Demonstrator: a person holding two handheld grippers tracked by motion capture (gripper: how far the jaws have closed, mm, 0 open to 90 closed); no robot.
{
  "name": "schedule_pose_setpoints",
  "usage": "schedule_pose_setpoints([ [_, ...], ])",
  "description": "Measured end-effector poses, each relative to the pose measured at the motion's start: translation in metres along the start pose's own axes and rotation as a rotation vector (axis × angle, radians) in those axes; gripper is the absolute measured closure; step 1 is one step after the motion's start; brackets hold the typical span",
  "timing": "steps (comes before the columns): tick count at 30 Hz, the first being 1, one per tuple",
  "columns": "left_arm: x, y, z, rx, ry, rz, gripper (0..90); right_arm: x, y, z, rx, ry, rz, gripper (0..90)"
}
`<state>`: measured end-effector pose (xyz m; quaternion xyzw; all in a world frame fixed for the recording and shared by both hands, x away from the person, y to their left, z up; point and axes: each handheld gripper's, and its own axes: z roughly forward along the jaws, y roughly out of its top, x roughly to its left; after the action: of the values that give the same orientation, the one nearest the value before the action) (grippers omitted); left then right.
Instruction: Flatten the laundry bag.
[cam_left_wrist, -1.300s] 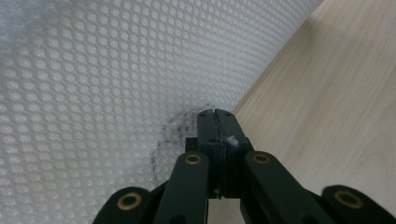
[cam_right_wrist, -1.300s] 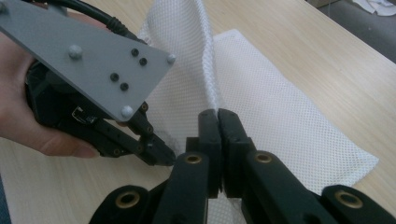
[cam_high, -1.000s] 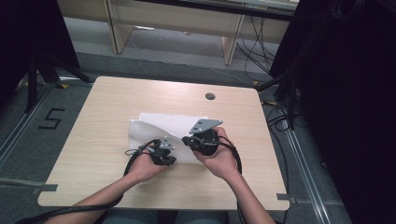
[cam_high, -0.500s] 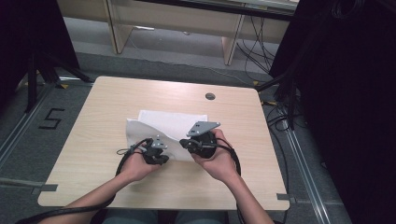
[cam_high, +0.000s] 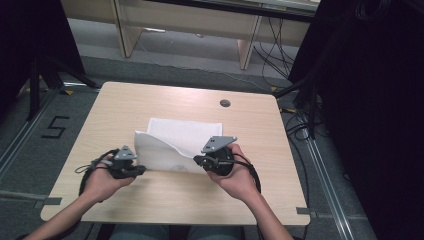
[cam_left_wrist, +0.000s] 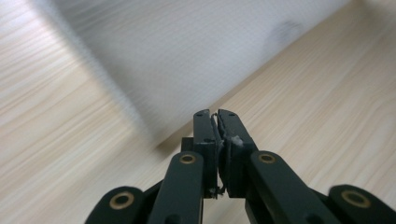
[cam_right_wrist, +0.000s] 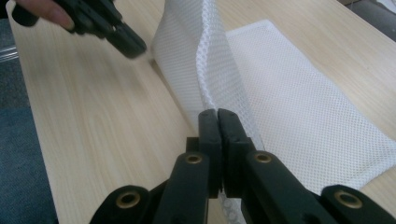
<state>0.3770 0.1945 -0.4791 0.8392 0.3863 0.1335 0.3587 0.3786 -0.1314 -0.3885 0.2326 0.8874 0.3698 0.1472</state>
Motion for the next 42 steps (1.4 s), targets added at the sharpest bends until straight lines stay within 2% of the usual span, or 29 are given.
schedule_pose_setpoints([
  [1, 0.004, -0.004, -0.005, -0.006, 0.014, -0.014, 85.9, 0.0, -0.001, 0.0, -0.007, 0.006, -0.013, 90.0],
  [2, 0.013, -0.01, -0.015, 0.005, 0.032, -0.002, 85.6, 0.0, -0.002, -0.001, -0.005, 0.003, -0.017, 90.0],
  [3, 0.013, -0.01, -0.015, 0.005, 0.032, -0.002, 85.3, 0.0, -0.002, -0.001, -0.005, 0.003, -0.017, 90.0],
  [5, 0.018, -0.016, -0.022, -0.007, 0.041, -0.033, 84.6, 0.002, -0.003, -0.002, -0.003, 0.016, -0.018, 90.0],
  [6, 0.021, -0.021, -0.026, -0.039, 0.05, -0.08, 84.2, 0.004, -0.004, -0.002, 0.004, 0.014, -0.011, 90.0],
  [10, 0.027, -0.024, -0.032, -0.042, 0.066, -0.084, 83.5, 0.007, -0.007, -0.002, 0.008, 0.025, -0.015, 90.0],
  [11, 0.025, -0.025, -0.031, -0.078, 0.074, -0.12, 83.4, 0.008, -0.008, -0.002, 0.021, 0.039, -0.022, 90.0],
  [12, 0.027, -0.025, -0.032, -0.073, 0.075, -0.117, 83.1, 0.009, -0.009, -0.002, 0.019, 0.036, -0.008, 90.0],
  [14, 0.03, -0.026, -0.035, -0.038, 0.073, -0.091, 82.3, 0.011, -0.012, -0.003, 0.03, 0.047, -0.013, 90.0],
  [15, 0.029, -0.027, -0.033, -0.065, 0.076, -0.114, 81.9, 0.011, -0.013, -0.002, 0.023, 0.039, -0.022, 90.0],
  [17, 0.029, -0.027, -0.032, -0.07, 0.076, -0.139, 81.7, 0.012, -0.015, -0.004, 0.033, 0.047, -0.022, 90.0],
  [19, 0.03, -0.027, -0.032, -0.064, 0.078, -0.13, 81.6, 0.011, -0.016, -0.004, 0.027, 0.047, -0.052, 90.0],
  [20, 0.031, -0.027, -0.032, -0.052, 0.072, -0.133, 81.6, 0.012, -0.017, -0.004, 0.022, 0.044, -0.042, 90.0],
  [21, 0.032, -0.027, -0.032, -0.037, 0.073, -0.118, 81.5, 0.014, -0.019, -0.005, 0.028, 0.059, -0.004, 90.0],
  [23, 0.032, -0.028, -0.031, -0.04, 0.078, -0.118, 81.1, 0.015, -0.02, -0.006, 0.033, 0.051, -0.002, 90.0],
  [24, 0.031, -0.028, -0.03, -0.052, 0.077, -0.14, 81.1, 0.014, -0.021, -0.006, 0.033, 0.047, -0.009, 90.0],
  [25, 0.033, -0.028, -0.031, -0.031, 0.075, -0.119, 80.5, 0.013, -0.021, -0.005, 0.034, 0.063, -0.032, 90.0],
  [26, 0.033, -0.028, -0.03, -0.031, 0.073, -0.121, 80.5, 0.015, -0.022, -0.005, 0.036, 0.056, -0.006, 90.0],
  [27, 0.033, -0.029, -0.029, -0.022, 0.068, -0.123, 80.3, 0.015, -0.023, -0.004, 0.041, 0.068, -0.02, 90.0],
  [30, 0.033, -0.029, -0.027, -0.035, 0.079, -0.129, 79.8, 0.018, -0.024, -0.004, 0.049, 0.072, 0.001, 90.0],
  [31, 0.032, -0.029, -0.026, -0.048, 0.074, -0.151, 79.8, 0.018, -0.024, -0.004, 0.049, 0.072, 0.001, 90.0],
  [32, 0.032, -0.029, -0.026, -0.046, 0.074, -0.152, 79.5, 0.017, -0.025, -0.004, 0.05, 0.067, -0.002, 90.0],
  [33, 0.034, -0.03, -0.028, -0.018, 0.072, -0.126, 79.2, 0.017, -0.025, -0.004, 0.05, 0.064, 0.001, 90.0],
  [34, 0.034, -0.03, -0.027, -0.031, 0.073, -0.138, 78.9, 0.016, -0.026, -0.004, 0.05, 0.061, -0.009, 90.0],
  [35, 0.034, -0.03, -0.027, -0.025, 0.078, -0.131, 78.7, 0.017, -0.027, -0.005, 0.063, 0.071, 0.004, 90.0],
  [36, 0.034, -0.031, -0.025, -0.042, 0.077, -0.154, 78.6, 0.017, -0.027, -0.005, 0.061, 0.071, 0.009, 90.0],
  [39, 0.035, -0.031, -0.027, -0.025, 0.074, -0.147, 78.4, 0.017, -0.028, -0.005, 0.063, 0.069, 0.013, 90.0],
  [41, 0.034, -0.031, -0.025, -0.05, 0.076, -0.172, 78.0, 0.017, -0.03, -0.005, 0.08, 0.076, 0.008, 90.0],
  [42, 0.034, -0.031, -0.025, -0.052, 0.078, -0.168, 78.0, 0.016, -0.031, -0.005, 0.078, 0.08, -0.004, 90.0],
])
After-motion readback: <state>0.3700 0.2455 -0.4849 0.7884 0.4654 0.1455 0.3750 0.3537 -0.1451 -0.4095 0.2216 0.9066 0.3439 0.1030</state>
